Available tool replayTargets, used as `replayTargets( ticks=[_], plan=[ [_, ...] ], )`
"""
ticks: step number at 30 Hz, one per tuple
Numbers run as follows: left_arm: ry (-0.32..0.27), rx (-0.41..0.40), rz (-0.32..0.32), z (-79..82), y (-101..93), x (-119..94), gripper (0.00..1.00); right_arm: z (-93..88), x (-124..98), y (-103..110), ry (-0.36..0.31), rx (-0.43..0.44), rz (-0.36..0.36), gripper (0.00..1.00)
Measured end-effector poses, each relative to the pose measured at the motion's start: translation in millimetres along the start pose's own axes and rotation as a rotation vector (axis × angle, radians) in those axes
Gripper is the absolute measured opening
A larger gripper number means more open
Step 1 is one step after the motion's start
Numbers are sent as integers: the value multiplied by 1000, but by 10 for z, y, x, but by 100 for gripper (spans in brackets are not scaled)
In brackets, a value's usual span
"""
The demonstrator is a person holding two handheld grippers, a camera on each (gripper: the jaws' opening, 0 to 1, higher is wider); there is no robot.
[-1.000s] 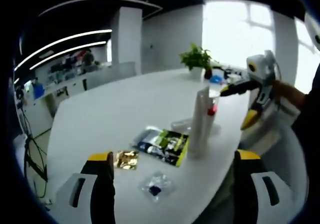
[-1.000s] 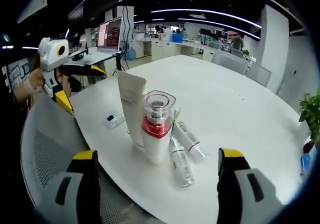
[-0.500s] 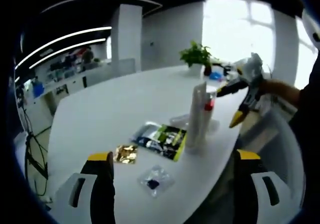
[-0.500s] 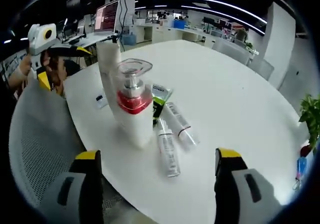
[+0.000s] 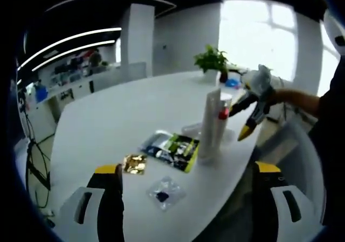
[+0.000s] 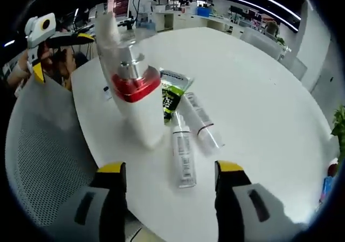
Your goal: Arrange the skincare products in the storage area until every visible bottle or jar stands upright without overlapping.
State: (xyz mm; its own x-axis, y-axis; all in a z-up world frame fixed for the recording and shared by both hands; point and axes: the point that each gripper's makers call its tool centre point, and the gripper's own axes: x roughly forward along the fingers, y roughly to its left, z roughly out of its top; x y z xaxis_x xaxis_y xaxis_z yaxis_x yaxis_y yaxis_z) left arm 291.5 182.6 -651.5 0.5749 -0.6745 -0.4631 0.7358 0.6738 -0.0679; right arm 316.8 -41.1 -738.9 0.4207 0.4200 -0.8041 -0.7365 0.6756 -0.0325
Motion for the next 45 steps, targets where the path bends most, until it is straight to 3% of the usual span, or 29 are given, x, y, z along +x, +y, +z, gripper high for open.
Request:
replayTargets(
  ticks=[8,20,36,45],
  plan=[
    [-4,-18,6,11,21,-26,97,-64,158,-22,66,1,46,59],
    [20,-35,-4,-58,-30,-14,97,-144,334,-75,163,-43,52,43],
    [35,-32,-15,-95,-51,12,97,-164,458,-125,213,-39,79,34],
    [50,-30,-32,-147,-108,60,97,-170,456,-175,209,-53,48,29]
  ],
)
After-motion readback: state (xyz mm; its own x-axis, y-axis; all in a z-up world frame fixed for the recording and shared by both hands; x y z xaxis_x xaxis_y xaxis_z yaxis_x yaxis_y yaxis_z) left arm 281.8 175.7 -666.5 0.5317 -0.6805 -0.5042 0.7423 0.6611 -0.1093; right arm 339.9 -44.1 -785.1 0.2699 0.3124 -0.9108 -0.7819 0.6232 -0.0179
